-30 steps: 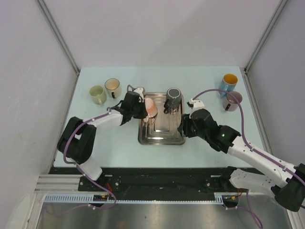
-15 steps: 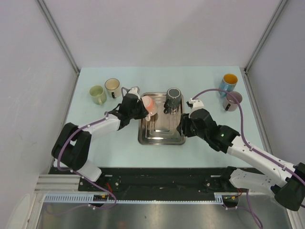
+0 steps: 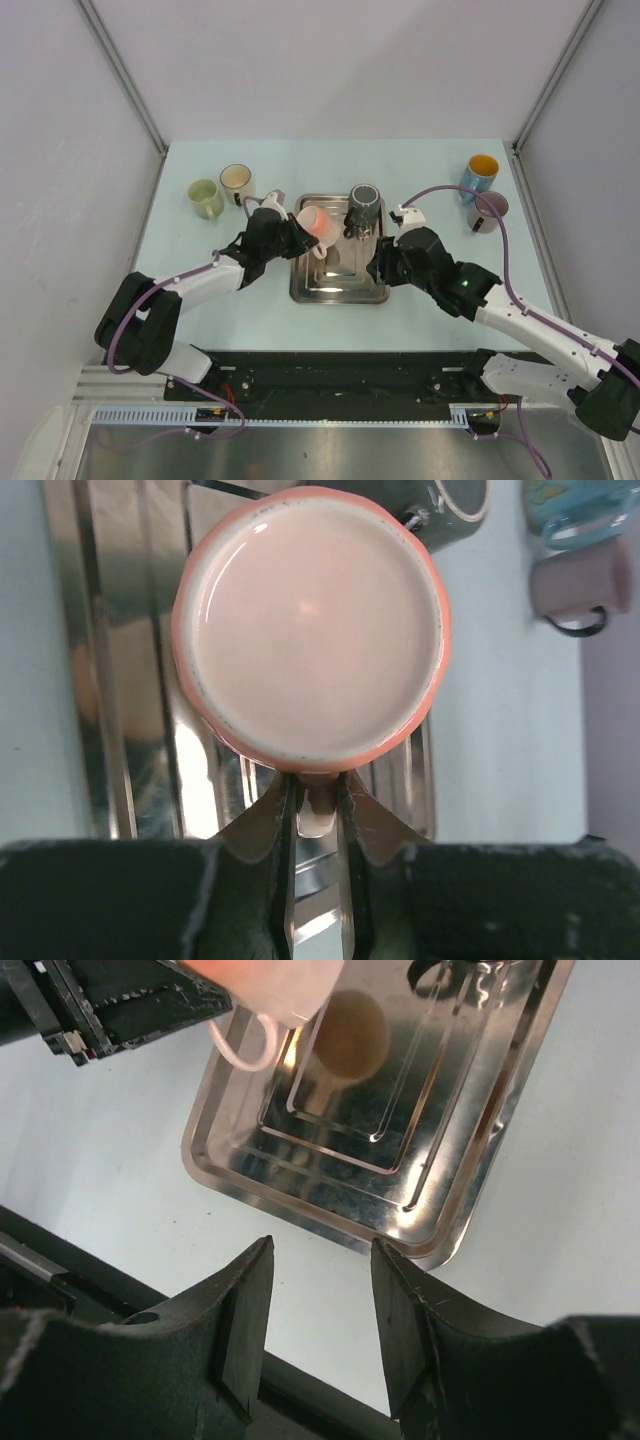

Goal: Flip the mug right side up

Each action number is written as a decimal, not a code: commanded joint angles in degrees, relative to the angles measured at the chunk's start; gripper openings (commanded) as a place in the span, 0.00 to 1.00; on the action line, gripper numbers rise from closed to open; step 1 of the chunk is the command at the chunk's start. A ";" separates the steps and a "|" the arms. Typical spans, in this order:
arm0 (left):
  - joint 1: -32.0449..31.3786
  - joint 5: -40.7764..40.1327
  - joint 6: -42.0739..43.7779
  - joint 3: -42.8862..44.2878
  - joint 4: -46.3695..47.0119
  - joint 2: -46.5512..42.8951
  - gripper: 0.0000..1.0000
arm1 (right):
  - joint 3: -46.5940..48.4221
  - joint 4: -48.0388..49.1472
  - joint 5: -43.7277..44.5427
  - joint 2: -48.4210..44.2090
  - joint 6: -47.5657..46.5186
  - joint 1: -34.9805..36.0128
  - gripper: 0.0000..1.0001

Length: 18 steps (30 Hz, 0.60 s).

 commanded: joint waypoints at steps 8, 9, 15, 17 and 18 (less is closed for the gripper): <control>-0.30 11.45 -20.99 -11.63 36.98 -10.38 0.00 | -3.63 10.95 -17.70 -7.67 6.34 -7.13 0.51; -0.30 11.63 -23.00 -12.34 38.83 -10.47 0.00 | -4.95 12.11 -22.51 -8.11 8.70 -8.45 0.51; -0.48 14.00 -31.70 -17.53 61.82 -7.84 0.00 | -10.22 26.15 -42.55 -9.70 18.29 -17.50 0.54; -0.91 14.88 -33.56 -17.80 64.85 -6.34 0.00 | -12.34 33.72 -48.54 -9.00 23.74 -19.35 0.56; -1.09 15.58 -34.27 -17.71 66.78 -6.16 0.00 | -12.69 35.48 -49.80 -8.73 24.89 -19.62 0.60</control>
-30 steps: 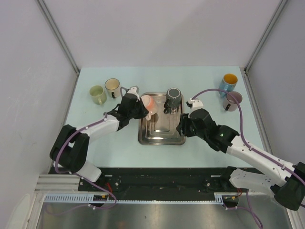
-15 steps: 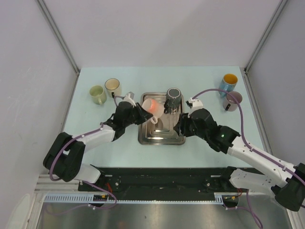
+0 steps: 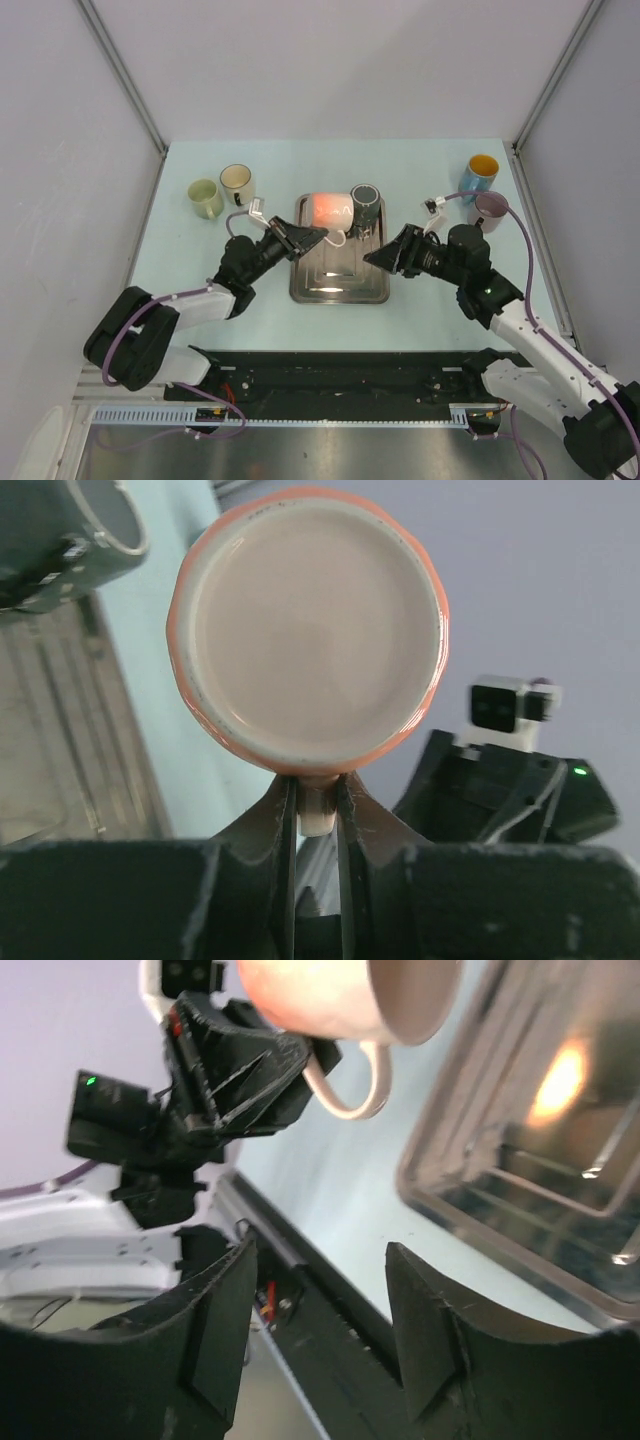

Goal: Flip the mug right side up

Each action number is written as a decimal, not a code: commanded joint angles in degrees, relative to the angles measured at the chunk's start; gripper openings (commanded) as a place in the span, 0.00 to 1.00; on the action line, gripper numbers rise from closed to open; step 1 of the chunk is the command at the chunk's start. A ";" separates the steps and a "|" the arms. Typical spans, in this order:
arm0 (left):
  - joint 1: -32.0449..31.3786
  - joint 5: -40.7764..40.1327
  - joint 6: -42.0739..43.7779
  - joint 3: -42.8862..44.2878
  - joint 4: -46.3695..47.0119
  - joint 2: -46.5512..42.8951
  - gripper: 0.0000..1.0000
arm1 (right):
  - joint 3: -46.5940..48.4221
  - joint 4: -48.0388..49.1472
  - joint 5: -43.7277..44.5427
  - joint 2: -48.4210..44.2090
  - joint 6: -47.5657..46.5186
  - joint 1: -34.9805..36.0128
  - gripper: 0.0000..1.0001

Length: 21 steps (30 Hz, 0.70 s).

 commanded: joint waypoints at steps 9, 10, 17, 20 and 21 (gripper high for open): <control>-3.33 4.45 -6.38 1.39 20.59 -2.76 0.00 | -1.94 23.03 -20.17 4.14 14.34 -2.05 0.70; -3.86 4.53 -5.94 1.66 19.71 -3.81 0.00 | -1.85 24.69 -20.17 4.58 14.78 -2.05 0.70; -5.97 3.83 -2.95 3.68 13.64 -7.86 0.00 | 0.96 20.93 -19.30 7.92 11.27 -0.73 0.76; -6.67 3.39 -2.60 4.03 12.23 -9.00 0.00 | 0.87 20.58 -18.24 8.18 10.39 -0.29 0.76; -7.02 3.31 -2.60 4.20 11.88 -9.18 0.00 | 0.87 20.93 -18.15 8.27 10.56 -0.29 0.76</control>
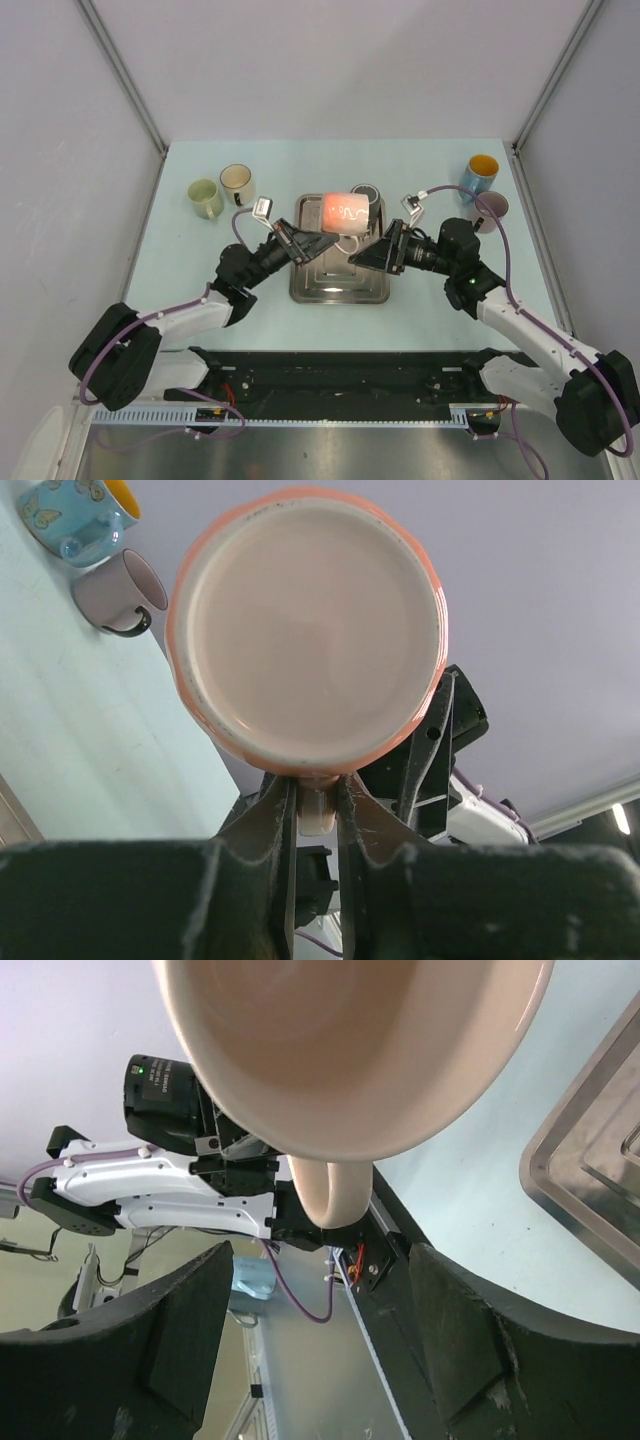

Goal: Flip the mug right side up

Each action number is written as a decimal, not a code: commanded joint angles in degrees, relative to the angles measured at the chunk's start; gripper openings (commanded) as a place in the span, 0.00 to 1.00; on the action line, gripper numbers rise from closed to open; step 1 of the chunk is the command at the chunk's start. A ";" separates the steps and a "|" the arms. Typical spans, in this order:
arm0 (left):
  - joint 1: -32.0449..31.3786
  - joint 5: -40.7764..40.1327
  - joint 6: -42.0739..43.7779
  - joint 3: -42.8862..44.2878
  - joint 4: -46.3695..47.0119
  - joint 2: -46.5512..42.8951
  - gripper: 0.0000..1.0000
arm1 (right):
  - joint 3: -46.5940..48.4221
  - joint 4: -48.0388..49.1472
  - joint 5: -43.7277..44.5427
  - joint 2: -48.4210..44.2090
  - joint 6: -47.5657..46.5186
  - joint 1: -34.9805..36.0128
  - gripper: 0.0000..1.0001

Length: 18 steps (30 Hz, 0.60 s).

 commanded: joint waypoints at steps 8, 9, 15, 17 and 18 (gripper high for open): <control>-4.27 -2.12 2.52 5.15 2.45 -4.84 0.00 | 2.99 9.82 2.95 0.67 1.33 1.28 0.74; -4.53 -2.39 2.61 5.24 2.53 -4.84 0.00 | 2.99 10.87 3.13 0.93 1.51 1.37 0.74; -6.37 -2.92 2.78 6.03 2.27 -4.84 0.00 | 3.08 13.43 4.19 2.16 2.47 1.81 0.70; -6.64 -3.26 2.78 6.21 2.18 -4.93 0.00 | 3.17 13.52 4.54 2.25 2.39 1.99 0.66; -6.73 -3.27 2.78 6.21 2.18 -4.84 0.00 | 3.26 13.69 4.63 2.25 2.39 2.08 0.65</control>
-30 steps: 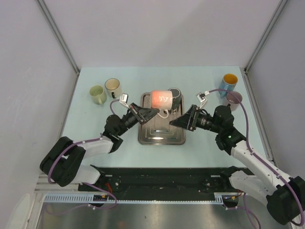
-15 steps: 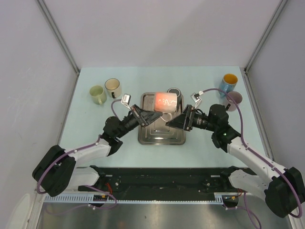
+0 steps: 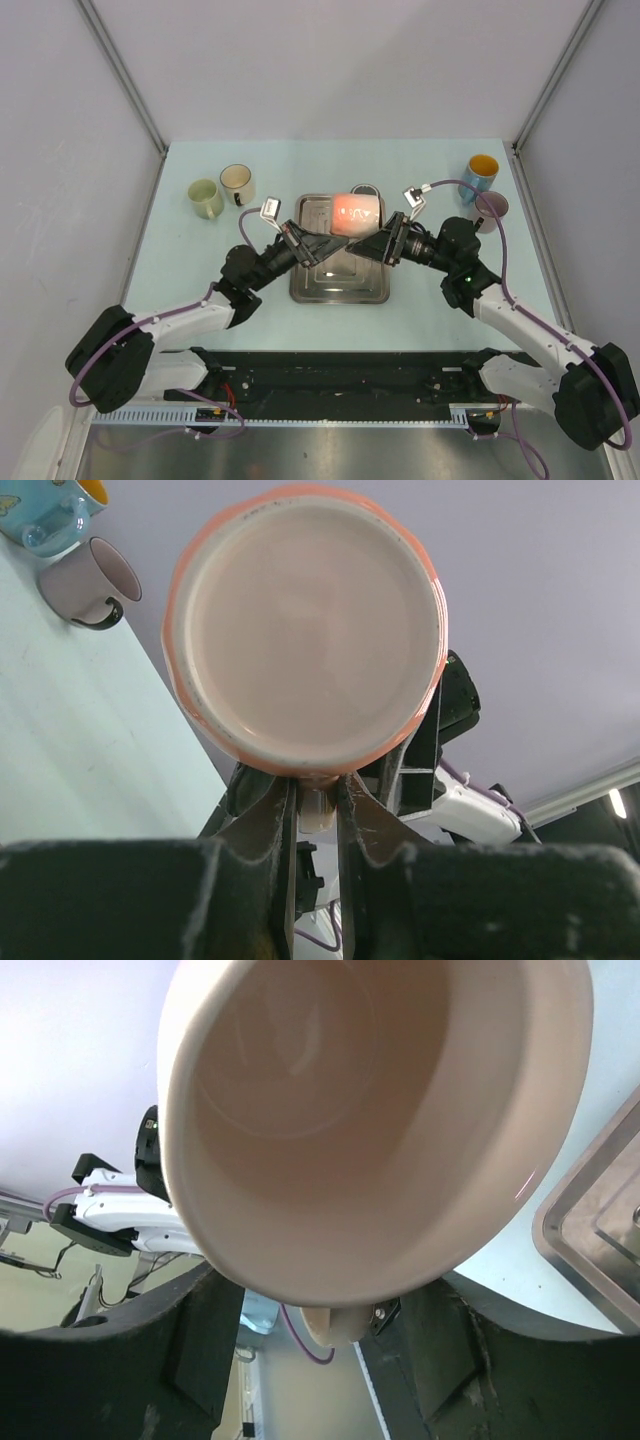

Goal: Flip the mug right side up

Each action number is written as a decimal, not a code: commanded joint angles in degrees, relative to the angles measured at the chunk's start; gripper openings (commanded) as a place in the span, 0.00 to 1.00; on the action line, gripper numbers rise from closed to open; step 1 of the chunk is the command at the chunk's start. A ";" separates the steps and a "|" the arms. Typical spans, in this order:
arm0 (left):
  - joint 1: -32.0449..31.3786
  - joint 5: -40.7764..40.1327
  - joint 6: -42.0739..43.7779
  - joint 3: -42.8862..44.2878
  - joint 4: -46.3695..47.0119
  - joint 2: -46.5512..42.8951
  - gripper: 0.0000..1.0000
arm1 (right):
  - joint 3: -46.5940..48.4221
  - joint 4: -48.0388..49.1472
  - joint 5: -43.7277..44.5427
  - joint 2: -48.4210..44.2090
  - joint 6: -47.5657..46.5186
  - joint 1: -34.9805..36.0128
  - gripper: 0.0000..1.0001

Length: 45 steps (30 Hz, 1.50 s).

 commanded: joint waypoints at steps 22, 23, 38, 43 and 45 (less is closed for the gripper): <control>-3.11 -0.14 2.16 3.87 5.67 -3.58 0.00 | 2.91 10.56 0.25 2.22 2.84 2.17 0.00; -3.11 -0.23 2.07 3.78 5.76 -3.58 0.00 | 2.91 9.86 0.34 2.04 2.66 2.26 0.00; -1.44 -1.02 5.05 1.06 1.64 -9.81 0.60 | 2.91 6.25 -0.01 -2.00 1.35 0.42 0.00; 0.05 -3.04 9.88 0.35 -9.92 -17.96 0.69 | 5.01 0.12 0.77 -5.51 -1.89 -1.25 0.00; 0.67 -4.70 13.03 0.00 -16.09 -21.58 0.71 | 9.55 -11.46 4.61 -7.96 -9.41 -3.00 0.00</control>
